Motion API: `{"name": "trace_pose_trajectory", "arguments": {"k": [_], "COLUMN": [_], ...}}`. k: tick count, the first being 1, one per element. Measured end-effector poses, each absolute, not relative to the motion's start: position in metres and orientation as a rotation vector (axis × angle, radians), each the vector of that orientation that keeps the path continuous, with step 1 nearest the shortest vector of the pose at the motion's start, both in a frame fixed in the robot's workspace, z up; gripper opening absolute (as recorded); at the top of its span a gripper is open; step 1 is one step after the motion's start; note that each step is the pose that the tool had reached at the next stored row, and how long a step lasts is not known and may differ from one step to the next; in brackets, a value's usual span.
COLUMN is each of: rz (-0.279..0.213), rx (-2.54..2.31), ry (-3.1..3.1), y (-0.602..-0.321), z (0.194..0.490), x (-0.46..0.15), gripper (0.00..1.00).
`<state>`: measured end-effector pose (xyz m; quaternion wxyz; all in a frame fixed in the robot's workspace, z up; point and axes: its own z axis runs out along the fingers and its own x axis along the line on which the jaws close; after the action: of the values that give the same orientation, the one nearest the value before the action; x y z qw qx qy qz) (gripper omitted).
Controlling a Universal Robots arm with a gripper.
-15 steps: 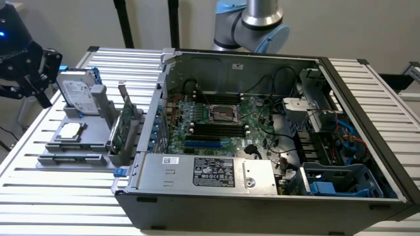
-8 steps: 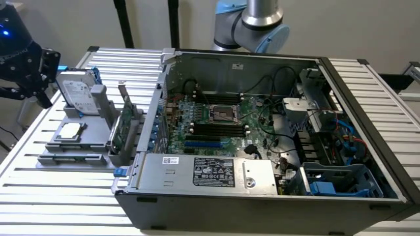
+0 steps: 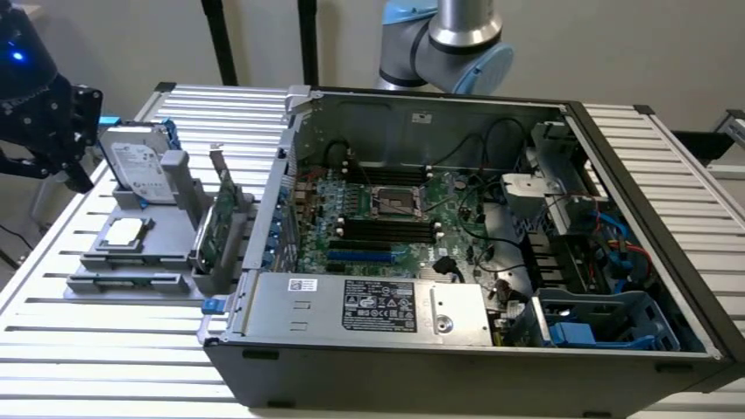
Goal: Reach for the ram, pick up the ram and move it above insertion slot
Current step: 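Pick up the ram and move it above insertion slot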
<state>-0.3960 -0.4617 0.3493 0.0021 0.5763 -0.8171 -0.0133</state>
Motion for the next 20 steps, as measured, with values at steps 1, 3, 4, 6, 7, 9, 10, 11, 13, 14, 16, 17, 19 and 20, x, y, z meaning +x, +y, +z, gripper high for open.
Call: {"name": "trace_pose_trajectory", "arguments": {"k": [1,3,4,6,7,9,10,11,13,14,16,17,19,20], "rz": [-0.041,-0.04,-0.039,-0.038,-0.037,-0.035,-0.034,-0.034,-0.032,-0.031,-0.029,-0.028,-0.025,-0.024], "rx": [1.831,1.877,1.9,1.947,1.969,2.013,2.035,2.057,2.102,2.123,2.166,2.186,2.228,2.248], "ry": [-2.548,-2.515,-2.498,-2.462,-2.445,-2.41,-2.393,-2.374,-2.336,-2.317,-2.279,-2.26,-2.221,-2.202], "y": [-0.4617,-0.4617,-0.4617,-0.4617,-0.4617,-0.4617,-0.4617,-0.4617,-0.4617,-0.4616,-0.4617,-0.4617,-0.4617,-0.4617], "z": [0.3492,0.3491,0.3491,0.349,0.349,0.3489,0.3488,0.3488,0.3487,0.3487,0.3487,0.3486,0.3486,0.3486], "x": [-0.396,-0.396,-0.396,-0.396,-0.396,-0.396,-0.396,-0.396,-0.3959,-0.396,-0.396,-0.396,-0.396,-0.396], "gripper": [0.11,0.11,0.11,0.11,0.11,0.11,0.11,0.11,0.11,0.11,0.11,0.11,0.11,0.11]}}
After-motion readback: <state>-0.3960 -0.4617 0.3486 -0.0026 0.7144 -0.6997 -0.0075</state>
